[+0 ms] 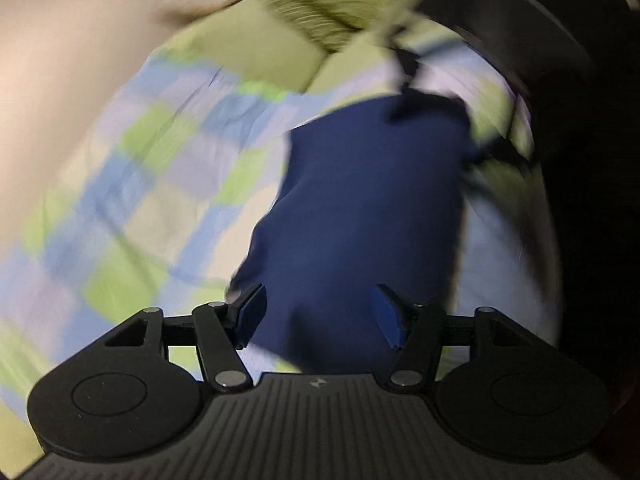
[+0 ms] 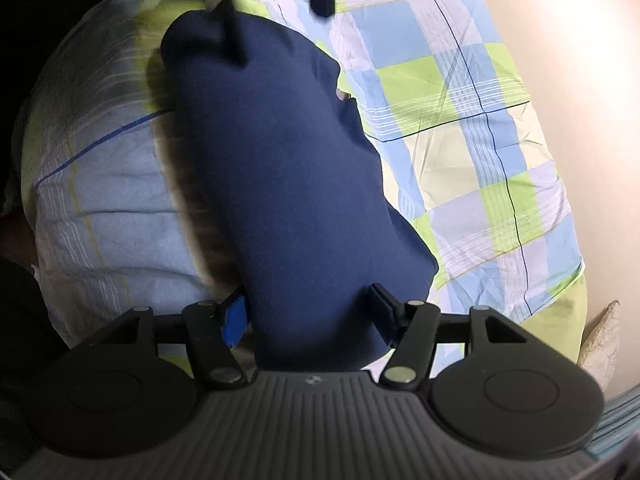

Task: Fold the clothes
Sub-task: 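Grasp the folded navy bundle with both tools from its sides, then lift the bundle with both tools and carry it onto the white chair seat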

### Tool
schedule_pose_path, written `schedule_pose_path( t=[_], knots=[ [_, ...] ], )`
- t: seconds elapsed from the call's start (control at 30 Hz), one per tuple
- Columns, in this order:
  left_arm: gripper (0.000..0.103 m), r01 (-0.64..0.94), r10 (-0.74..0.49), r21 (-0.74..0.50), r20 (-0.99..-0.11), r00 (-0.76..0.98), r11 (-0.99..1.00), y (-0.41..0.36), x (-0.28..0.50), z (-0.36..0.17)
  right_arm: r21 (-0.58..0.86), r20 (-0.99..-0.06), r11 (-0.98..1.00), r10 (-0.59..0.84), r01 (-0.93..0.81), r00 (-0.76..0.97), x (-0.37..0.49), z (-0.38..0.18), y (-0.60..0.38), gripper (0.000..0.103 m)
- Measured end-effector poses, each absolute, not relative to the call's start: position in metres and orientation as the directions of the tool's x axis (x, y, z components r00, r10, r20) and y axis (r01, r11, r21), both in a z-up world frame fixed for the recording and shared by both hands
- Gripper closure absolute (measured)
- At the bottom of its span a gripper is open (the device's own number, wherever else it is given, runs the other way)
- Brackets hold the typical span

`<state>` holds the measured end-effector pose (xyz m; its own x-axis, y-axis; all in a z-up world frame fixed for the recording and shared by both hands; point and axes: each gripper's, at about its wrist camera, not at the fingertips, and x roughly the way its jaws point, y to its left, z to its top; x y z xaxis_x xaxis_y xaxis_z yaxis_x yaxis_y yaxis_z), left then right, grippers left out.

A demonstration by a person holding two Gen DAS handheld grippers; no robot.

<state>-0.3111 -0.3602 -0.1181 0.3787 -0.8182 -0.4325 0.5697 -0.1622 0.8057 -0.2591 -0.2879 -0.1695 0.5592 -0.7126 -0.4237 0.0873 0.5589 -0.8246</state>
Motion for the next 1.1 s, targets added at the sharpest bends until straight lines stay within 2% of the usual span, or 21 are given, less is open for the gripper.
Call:
schedule_pose_path(
  t=[0.07, 0.1, 0.2, 0.27, 0.33, 0.47, 0.57, 0.7, 0.87, 1.1],
  knots=[
    [0.057, 0.532, -0.820, 0.823, -0.437, 0.369, -0.199, -0.362, -0.321, -0.121, -0.824, -0.425, 0.560, -0.712, 0.086, 0.559, -0.261, -0.171, -0.287, 0.046],
    [0.058, 0.550, -0.817, 0.807, -0.456, 0.352, -0.214, -0.360, -0.324, -0.117, -0.824, -0.426, 0.561, -0.711, 0.085, 0.559, -0.261, -0.172, -0.286, 0.046],
    [0.049, 0.583, -0.811, 0.773, -0.496, 0.312, -0.249, -0.348, -0.330, -0.112, -0.822, -0.423, 0.562, -0.711, 0.092, 0.561, -0.263, -0.174, -0.281, 0.046],
    [0.036, 0.558, -0.808, 0.787, -0.496, 0.318, -0.264, -0.348, -0.331, -0.121, -0.822, -0.423, 0.562, -0.710, 0.091, 0.563, -0.262, -0.176, -0.281, 0.045],
    [0.032, 0.524, -0.801, 0.809, -0.489, 0.347, -0.267, -0.355, -0.326, -0.135, -0.822, -0.423, 0.562, -0.709, 0.090, 0.564, -0.263, -0.180, -0.281, 0.044],
    [0.038, 0.505, -0.769, 0.813, -0.512, 0.382, -0.291, -0.378, -0.312, -0.148, -0.820, -0.425, 0.565, -0.705, 0.089, 0.568, -0.250, -0.176, -0.304, 0.044],
    [0.048, 0.568, -0.725, 0.753, -0.589, 0.358, -0.331, -0.395, -0.298, -0.132, -0.831, -0.426, 0.553, -0.699, 0.057, 0.574, -0.248, -0.173, -0.308, 0.043],
    [0.051, 0.620, -0.659, 0.672, -0.684, 0.313, -0.404, -0.413, -0.285, -0.112, -0.833, -0.460, 0.554, -0.691, -0.001, 0.557, -0.236, -0.174, -0.316, 0.042],
    [0.051, 0.611, -0.654, 0.671, -0.691, 0.308, -0.421, -0.411, -0.284, -0.112, -0.815, -0.494, 0.580, -0.674, -0.021, 0.550, -0.228, -0.176, -0.324, 0.046],
    [0.052, 0.614, -0.654, 0.671, -0.689, 0.311, -0.415, -0.408, -0.283, -0.112, -0.816, -0.490, 0.578, -0.674, -0.017, 0.553, -0.227, -0.180, -0.322, 0.050]
  ],
)
